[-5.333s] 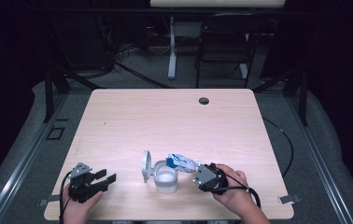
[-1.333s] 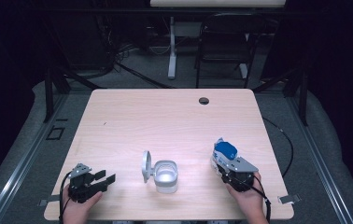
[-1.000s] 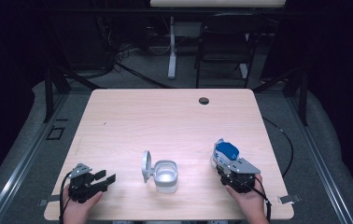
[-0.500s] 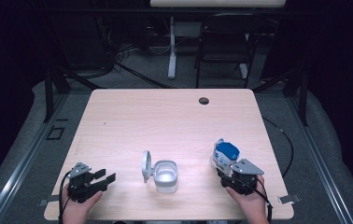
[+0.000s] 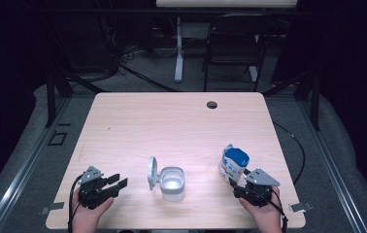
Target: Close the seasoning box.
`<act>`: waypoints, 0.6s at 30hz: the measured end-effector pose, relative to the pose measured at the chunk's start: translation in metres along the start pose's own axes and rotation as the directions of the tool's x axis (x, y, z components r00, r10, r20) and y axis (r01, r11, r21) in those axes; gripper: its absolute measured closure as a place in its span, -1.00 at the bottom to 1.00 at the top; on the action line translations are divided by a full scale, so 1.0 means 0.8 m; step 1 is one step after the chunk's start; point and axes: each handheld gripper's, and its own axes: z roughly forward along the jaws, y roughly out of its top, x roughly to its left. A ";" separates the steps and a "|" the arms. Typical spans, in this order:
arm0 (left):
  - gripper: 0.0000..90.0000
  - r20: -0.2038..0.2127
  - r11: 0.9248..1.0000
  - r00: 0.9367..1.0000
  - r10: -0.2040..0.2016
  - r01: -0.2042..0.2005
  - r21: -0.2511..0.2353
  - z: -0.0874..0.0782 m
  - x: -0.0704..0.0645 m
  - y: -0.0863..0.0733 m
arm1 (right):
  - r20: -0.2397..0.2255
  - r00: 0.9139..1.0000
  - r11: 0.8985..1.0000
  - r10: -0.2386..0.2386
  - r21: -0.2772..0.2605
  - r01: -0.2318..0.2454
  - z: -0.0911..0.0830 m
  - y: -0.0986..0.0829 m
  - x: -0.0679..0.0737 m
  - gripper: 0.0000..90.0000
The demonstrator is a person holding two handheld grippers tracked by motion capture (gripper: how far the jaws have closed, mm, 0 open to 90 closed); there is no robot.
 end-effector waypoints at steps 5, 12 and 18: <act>0.35 0.018 1.000 1.000 0.016 -0.016 -0.017 -0.003 -0.011 0.006 | -0.001 1.000 1.000 -0.005 -0.004 0.005 -0.005 -0.003 0.001 -0.16; 0.33 0.020 1.000 1.000 0.012 -0.012 -0.009 -0.007 -0.013 0.008 | 0.008 1.000 1.000 0.002 -0.003 -0.002 -0.009 -0.004 0.004 -0.16; 0.33 0.016 1.000 1.000 0.004 -0.004 -0.021 -0.012 -0.013 0.011 | 0.004 1.000 1.000 0.007 0.006 -0.007 -0.010 -0.002 0.006 -0.17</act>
